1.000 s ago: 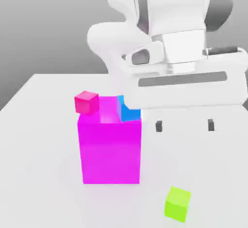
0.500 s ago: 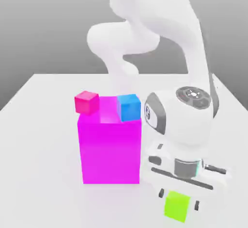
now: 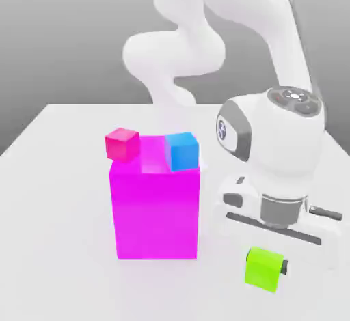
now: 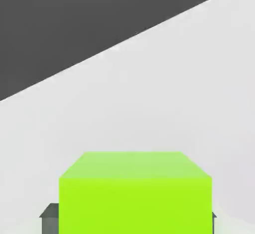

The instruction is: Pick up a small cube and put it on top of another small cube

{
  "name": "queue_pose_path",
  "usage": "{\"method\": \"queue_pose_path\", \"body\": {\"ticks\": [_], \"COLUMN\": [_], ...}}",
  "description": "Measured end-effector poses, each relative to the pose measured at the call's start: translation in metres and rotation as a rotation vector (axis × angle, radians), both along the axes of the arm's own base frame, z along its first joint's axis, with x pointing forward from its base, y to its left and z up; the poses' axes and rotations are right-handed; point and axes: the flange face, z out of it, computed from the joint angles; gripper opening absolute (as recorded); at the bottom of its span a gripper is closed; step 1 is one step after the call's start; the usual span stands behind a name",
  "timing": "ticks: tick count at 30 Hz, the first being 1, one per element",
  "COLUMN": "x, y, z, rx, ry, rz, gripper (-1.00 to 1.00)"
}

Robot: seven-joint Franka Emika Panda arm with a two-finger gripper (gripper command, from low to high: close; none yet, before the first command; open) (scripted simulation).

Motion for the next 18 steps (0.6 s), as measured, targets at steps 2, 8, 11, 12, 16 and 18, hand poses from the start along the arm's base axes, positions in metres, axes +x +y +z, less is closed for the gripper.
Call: {"method": "queue_pose_path", "body": {"ticks": [2, 8, 11, 12, 16, 18], "x": [0.012, 0.043, 0.053, 0.055, 0.056, 0.056], "y": [0.024, 0.095, 0.125, 0.129, 0.132, 0.132], "z": [0.006, 0.026, 0.030, 0.018, -0.013, -0.013], "rx": [-0.001, 0.001, 0.005, 0.006, 0.006, 0.006], "ry": [0.001, 0.000, -0.002, -0.002, -0.002, -0.002], "rz": [-0.015, -0.072, -0.104, -0.108, -0.111, -0.111], "gripper": [-1.00, -1.00, -1.00, -1.00, 1.00, 1.00]}}
